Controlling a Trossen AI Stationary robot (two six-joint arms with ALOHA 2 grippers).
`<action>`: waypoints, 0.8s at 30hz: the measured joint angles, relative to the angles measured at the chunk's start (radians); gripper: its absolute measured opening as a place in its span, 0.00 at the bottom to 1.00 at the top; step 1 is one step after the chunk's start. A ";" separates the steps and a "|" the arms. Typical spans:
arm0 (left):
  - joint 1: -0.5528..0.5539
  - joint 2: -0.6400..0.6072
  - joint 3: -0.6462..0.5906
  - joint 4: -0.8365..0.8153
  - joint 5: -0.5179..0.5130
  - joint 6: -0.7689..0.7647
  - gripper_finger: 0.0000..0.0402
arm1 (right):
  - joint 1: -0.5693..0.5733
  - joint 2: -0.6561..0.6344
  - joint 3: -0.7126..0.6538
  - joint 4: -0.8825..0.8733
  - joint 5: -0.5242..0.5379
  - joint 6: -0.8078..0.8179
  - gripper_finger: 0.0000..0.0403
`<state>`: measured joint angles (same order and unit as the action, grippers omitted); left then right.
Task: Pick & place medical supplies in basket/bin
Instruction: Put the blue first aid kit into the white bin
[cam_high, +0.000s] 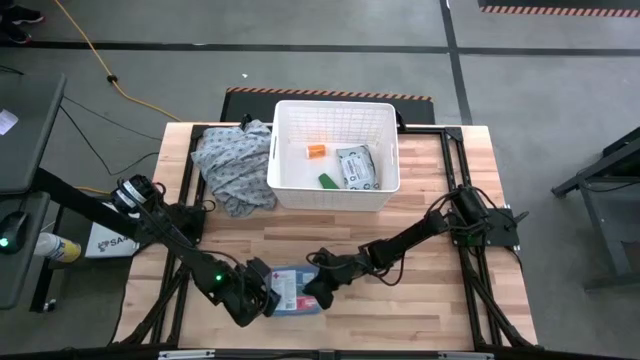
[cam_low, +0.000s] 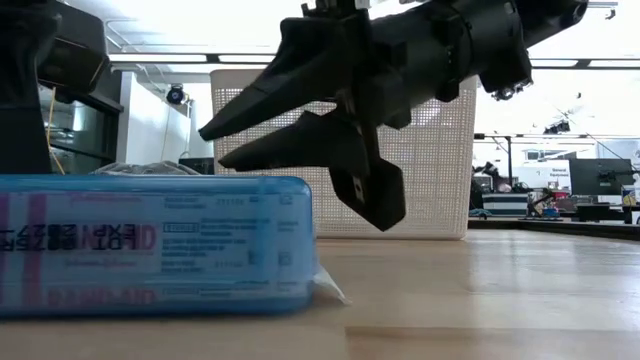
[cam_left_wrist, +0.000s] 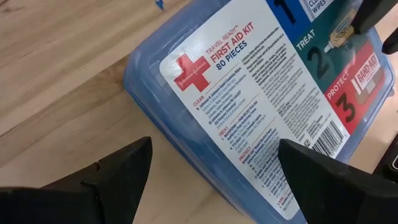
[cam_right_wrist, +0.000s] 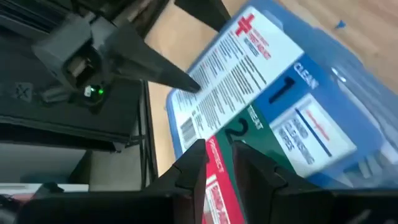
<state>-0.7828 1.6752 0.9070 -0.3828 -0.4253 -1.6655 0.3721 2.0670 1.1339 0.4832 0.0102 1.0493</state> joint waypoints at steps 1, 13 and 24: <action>-0.001 0.000 0.000 -0.001 0.004 0.000 0.95 | 0.000 0.000 0.000 -0.009 -0.001 0.000 0.18; -0.002 -0.002 0.002 -0.011 0.018 0.012 0.95 | 0.000 -0.001 0.000 -0.032 -0.029 -0.015 0.18; -0.002 -0.003 0.002 -0.020 0.028 0.012 0.95 | 0.002 -0.121 -0.001 -0.284 0.052 -0.076 0.18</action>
<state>-0.7851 1.6726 0.9085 -0.4030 -0.3969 -1.6539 0.3745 1.9462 1.1328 0.1993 0.0620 0.9738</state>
